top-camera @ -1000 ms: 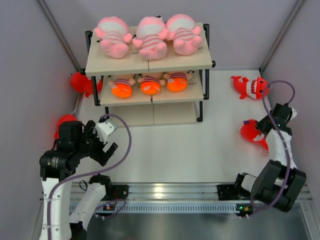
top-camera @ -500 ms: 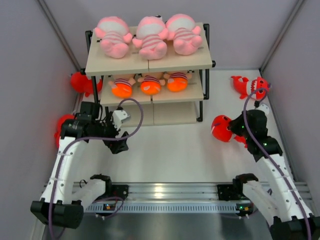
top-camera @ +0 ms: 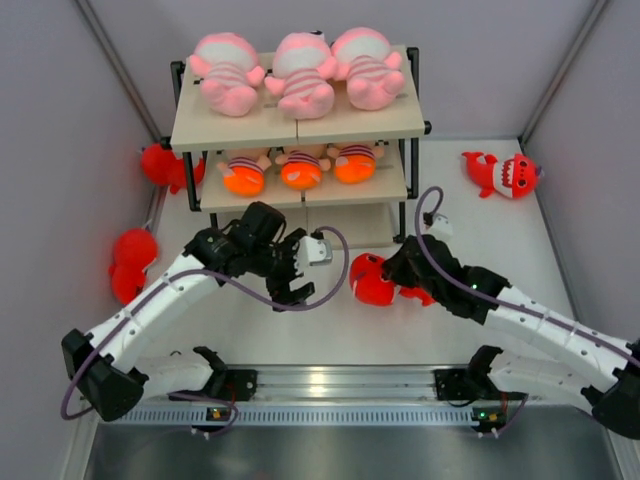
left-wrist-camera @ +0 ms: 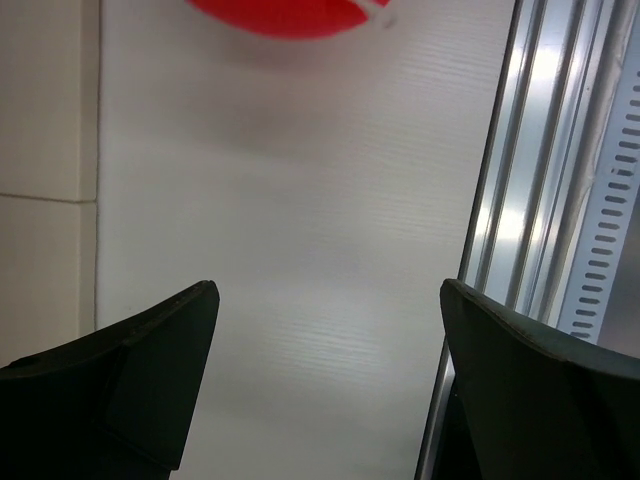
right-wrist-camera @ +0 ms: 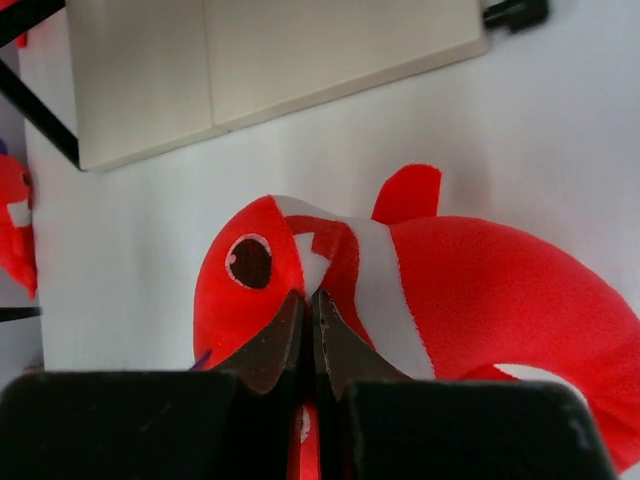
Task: Place and organize the stuffed toys onto the shelf
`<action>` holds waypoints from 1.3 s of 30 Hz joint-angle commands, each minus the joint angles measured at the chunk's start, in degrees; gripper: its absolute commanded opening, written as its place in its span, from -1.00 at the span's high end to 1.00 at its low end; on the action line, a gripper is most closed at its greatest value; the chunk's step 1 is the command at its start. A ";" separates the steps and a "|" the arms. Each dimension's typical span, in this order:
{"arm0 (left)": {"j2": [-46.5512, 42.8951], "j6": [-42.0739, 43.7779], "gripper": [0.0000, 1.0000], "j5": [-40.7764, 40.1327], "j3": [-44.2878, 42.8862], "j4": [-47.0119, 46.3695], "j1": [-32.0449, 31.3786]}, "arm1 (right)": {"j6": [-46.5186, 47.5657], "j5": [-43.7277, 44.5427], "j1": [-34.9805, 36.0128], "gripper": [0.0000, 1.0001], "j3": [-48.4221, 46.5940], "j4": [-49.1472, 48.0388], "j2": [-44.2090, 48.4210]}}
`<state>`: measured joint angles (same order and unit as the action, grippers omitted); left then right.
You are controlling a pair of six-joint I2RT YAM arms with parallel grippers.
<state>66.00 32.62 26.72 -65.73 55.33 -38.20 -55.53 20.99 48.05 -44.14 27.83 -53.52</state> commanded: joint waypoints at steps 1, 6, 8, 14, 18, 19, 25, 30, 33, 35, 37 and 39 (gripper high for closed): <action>2.63 -2.03 -0.97 1.31 -3.43 -6.81 -3.19 | -4.67 3.44 5.11 1.00 -4.72 -9.18 -3.87; 4.93 -3.88 -0.97 4.47 -4.58 -9.18 -5.93 | -6.34 -0.87 8.54 1.00 -6.13 -16.14 -7.65; 4.84 -4.58 -0.97 4.05 -4.31 -10.06 -6.19 | -6.61 -0.69 10.21 1.00 -6.92 -16.93 -8.44; 5.19 -6.25 -0.97 3.25 -4.23 -12.26 -6.19 | -7.49 -2.27 12.76 1.00 -8.15 -19.91 -10.37; 6.60 -6.96 -0.88 0.53 -4.05 -13.23 -6.19 | -6.97 -6.30 13.56 1.00 -7.63 -24.47 -11.52; 6.77 -6.78 -0.60 0.00 -4.05 -13.23 -6.19 | -6.79 -7.27 13.65 1.00 -7.54 -25.10 -11.61; 5.37 -4.76 1.00 -2.72 -2.91 -13.14 -6.19 | -0.03 -12.11 13.65 0.96 -5.17 -27.30 -8.98; 1.86 -1.17 1.00 -2.64 -1.85 -12.71 -6.19 | 21.21 -20.64 12.86 -0.21 -9.10 -17.77 -5.73; 1.76 1.46 1.00 -0.19 -2.82 -9.82 -6.19 | 35.45 -19.94 12.59 -0.87 -11.84 -4.65 -2.13; 1.85 2.53 1.00 5.26 -3.61 -6.56 -6.19 | 44.31 -24.12 11.46 -0.99 -10.80 0.00 1.72; 1.85 3.50 1.00 9.99 -4.14 -4.46 -6.19 | 47.87 -28.96 9.70 -0.99 -9.04 2.39 4.81; 1.51 6.12 1.00 12.56 -5.01 -2.52 -6.19 | 52.53 -30.92 8.11 -0.99 -7.72 5.12 7.01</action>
<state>68.62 34.13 30.74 -67.59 49.95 -44.07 -16.86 -2.63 57.84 -52.14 25.74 -50.19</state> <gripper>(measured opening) 0.045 0.992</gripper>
